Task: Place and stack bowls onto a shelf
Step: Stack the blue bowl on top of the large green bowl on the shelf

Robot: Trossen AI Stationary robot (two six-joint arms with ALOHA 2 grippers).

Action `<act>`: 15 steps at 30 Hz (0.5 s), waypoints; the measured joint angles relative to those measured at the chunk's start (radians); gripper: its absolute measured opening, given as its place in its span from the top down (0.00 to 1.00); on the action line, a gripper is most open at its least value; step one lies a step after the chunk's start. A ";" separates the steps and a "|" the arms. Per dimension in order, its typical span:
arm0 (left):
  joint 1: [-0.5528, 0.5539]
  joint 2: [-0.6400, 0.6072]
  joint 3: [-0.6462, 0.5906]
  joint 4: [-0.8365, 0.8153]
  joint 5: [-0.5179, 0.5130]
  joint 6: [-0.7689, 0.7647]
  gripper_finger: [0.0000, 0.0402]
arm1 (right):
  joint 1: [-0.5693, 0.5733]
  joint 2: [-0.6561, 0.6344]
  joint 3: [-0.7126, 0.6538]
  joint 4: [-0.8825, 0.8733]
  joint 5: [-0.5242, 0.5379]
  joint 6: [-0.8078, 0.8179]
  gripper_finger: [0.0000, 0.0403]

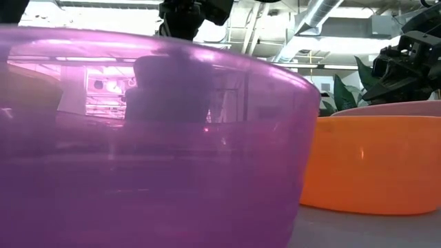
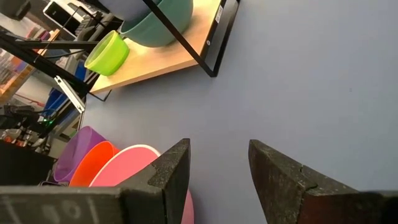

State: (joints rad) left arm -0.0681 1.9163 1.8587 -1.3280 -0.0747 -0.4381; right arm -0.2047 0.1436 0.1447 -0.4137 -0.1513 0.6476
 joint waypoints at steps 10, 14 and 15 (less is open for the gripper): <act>0.000 0.000 0.000 0.000 0.018 0.006 1.00 | 0.000 0.000 0.000 0.000 0.000 0.000 0.53; 0.000 0.000 0.000 0.000 0.026 0.010 1.00 | 0.000 0.000 0.000 0.000 0.000 0.000 0.53; 0.000 0.000 0.000 0.000 0.032 0.012 1.00 | 0.000 0.000 0.000 0.000 -0.001 0.000 0.53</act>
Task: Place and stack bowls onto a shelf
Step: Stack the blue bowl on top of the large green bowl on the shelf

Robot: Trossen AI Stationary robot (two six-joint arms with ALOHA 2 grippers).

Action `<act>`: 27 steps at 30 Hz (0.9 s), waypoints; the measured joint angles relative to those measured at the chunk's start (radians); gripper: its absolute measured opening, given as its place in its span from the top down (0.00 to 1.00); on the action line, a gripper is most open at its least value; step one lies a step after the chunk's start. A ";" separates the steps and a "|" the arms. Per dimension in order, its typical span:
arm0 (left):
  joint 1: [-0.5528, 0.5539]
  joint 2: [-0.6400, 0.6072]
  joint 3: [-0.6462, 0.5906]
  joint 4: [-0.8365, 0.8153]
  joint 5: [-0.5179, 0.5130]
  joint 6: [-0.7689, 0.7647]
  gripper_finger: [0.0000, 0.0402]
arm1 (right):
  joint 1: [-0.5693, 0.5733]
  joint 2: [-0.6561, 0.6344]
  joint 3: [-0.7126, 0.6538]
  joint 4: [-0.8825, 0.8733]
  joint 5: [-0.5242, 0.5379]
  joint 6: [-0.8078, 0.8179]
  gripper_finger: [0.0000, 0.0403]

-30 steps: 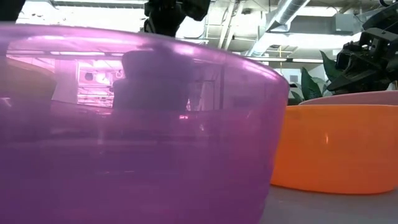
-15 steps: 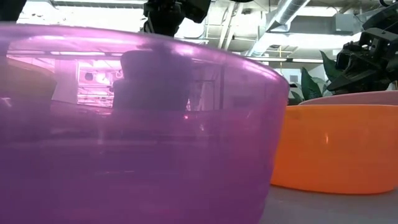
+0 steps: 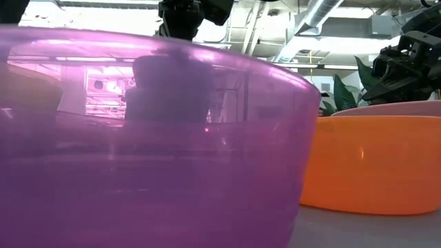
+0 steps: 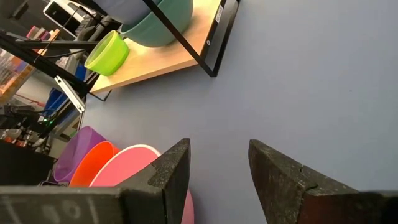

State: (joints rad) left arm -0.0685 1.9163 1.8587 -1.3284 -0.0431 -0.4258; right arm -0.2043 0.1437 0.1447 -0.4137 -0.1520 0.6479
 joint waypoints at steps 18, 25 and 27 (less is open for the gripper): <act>-0.001 0.000 0.000 -0.029 0.010 0.017 0.72 | 0.000 0.000 0.000 0.000 -0.005 0.000 0.53; -0.001 -0.006 0.072 -0.080 -0.033 -0.012 0.66 | 0.000 0.000 0.000 0.000 -0.005 0.000 0.53; -0.001 -0.006 0.114 -0.115 -0.033 -0.031 0.66 | 0.000 0.000 0.000 0.000 -0.005 0.000 0.53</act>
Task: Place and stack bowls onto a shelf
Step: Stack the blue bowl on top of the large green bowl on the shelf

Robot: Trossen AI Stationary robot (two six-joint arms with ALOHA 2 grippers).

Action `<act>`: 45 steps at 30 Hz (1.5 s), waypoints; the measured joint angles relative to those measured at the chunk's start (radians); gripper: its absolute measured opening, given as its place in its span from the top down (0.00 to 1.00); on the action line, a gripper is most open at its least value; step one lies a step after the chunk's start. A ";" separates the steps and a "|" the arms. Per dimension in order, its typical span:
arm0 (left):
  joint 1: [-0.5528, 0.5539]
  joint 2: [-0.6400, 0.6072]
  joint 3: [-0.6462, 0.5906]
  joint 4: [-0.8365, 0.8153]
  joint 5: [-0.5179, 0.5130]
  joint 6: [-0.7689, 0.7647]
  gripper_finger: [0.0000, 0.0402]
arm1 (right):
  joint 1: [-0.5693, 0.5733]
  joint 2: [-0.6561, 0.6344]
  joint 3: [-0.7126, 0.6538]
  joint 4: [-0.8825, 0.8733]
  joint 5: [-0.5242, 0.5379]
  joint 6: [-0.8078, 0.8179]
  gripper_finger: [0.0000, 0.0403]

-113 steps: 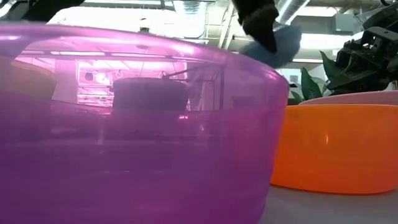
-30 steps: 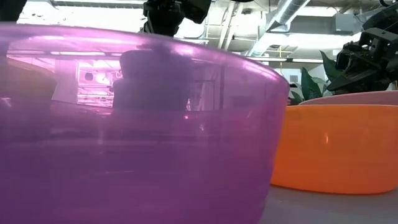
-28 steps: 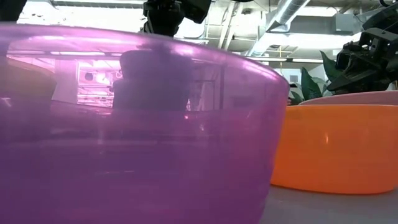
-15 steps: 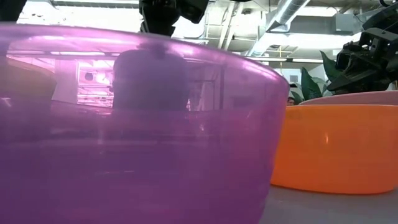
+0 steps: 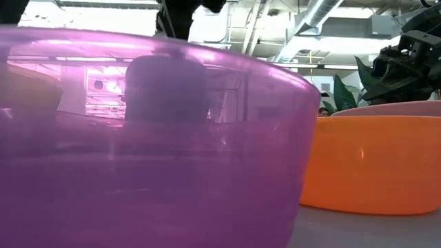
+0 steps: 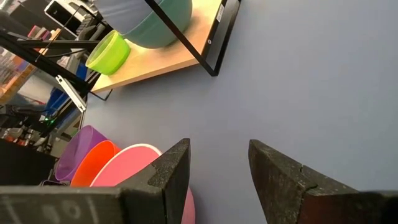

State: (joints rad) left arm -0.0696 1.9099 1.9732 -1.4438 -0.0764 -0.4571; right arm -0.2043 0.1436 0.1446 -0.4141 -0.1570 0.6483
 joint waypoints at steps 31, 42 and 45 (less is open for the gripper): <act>-0.289 0.007 -0.204 0.002 -0.560 -0.416 1.00 | 0.000 0.000 0.000 -0.001 0.003 0.000 0.53; -0.289 0.008 -0.242 0.039 -0.522 -0.393 1.00 | 0.000 0.000 0.000 -0.001 0.005 0.000 0.53; -0.289 0.008 -0.257 0.075 -0.520 -0.394 1.00 | 0.000 0.000 0.000 -0.001 0.005 -0.001 0.53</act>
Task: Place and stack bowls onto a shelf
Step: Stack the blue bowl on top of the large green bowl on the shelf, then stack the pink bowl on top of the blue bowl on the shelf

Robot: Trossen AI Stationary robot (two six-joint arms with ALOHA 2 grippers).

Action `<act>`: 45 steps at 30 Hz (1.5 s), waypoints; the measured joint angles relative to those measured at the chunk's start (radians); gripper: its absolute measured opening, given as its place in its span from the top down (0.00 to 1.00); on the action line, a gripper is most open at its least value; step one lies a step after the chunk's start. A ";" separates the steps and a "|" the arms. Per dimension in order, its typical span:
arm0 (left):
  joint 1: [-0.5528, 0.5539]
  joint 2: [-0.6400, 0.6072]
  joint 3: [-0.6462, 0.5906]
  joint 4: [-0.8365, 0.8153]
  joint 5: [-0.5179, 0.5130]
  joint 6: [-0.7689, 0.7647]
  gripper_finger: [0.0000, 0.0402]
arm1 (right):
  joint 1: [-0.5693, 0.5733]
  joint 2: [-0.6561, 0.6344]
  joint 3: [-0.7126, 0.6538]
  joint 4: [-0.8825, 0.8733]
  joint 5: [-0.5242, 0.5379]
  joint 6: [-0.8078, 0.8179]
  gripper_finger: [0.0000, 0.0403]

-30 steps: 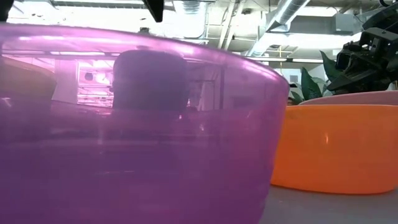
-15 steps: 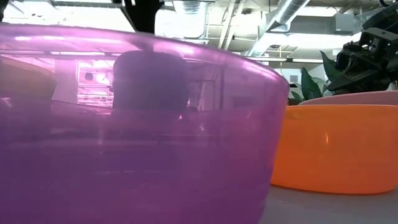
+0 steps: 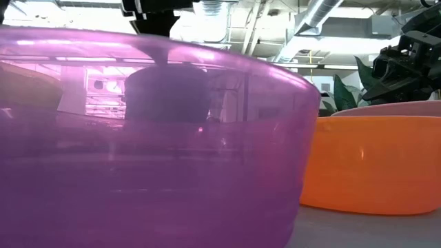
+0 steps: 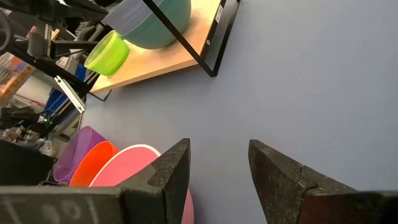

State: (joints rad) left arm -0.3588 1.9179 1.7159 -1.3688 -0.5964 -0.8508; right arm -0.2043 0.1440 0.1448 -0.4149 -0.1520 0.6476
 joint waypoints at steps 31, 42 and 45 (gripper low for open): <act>0.178 -0.002 0.068 0.768 0.223 0.651 0.90 | 0.000 0.000 0.000 0.000 0.000 -0.004 0.53; 0.221 -0.002 0.068 0.929 0.325 0.640 0.66 | 0.000 0.000 0.000 -0.006 0.003 0.000 0.53; 0.227 -0.002 0.068 0.946 0.322 0.615 0.64 | 0.000 0.000 0.000 -0.008 0.024 0.000 0.53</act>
State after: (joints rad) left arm -0.1320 1.9160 1.7843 -0.4225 -0.2741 -0.2360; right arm -0.2043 0.1437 0.1452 -0.4228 -0.1279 0.6472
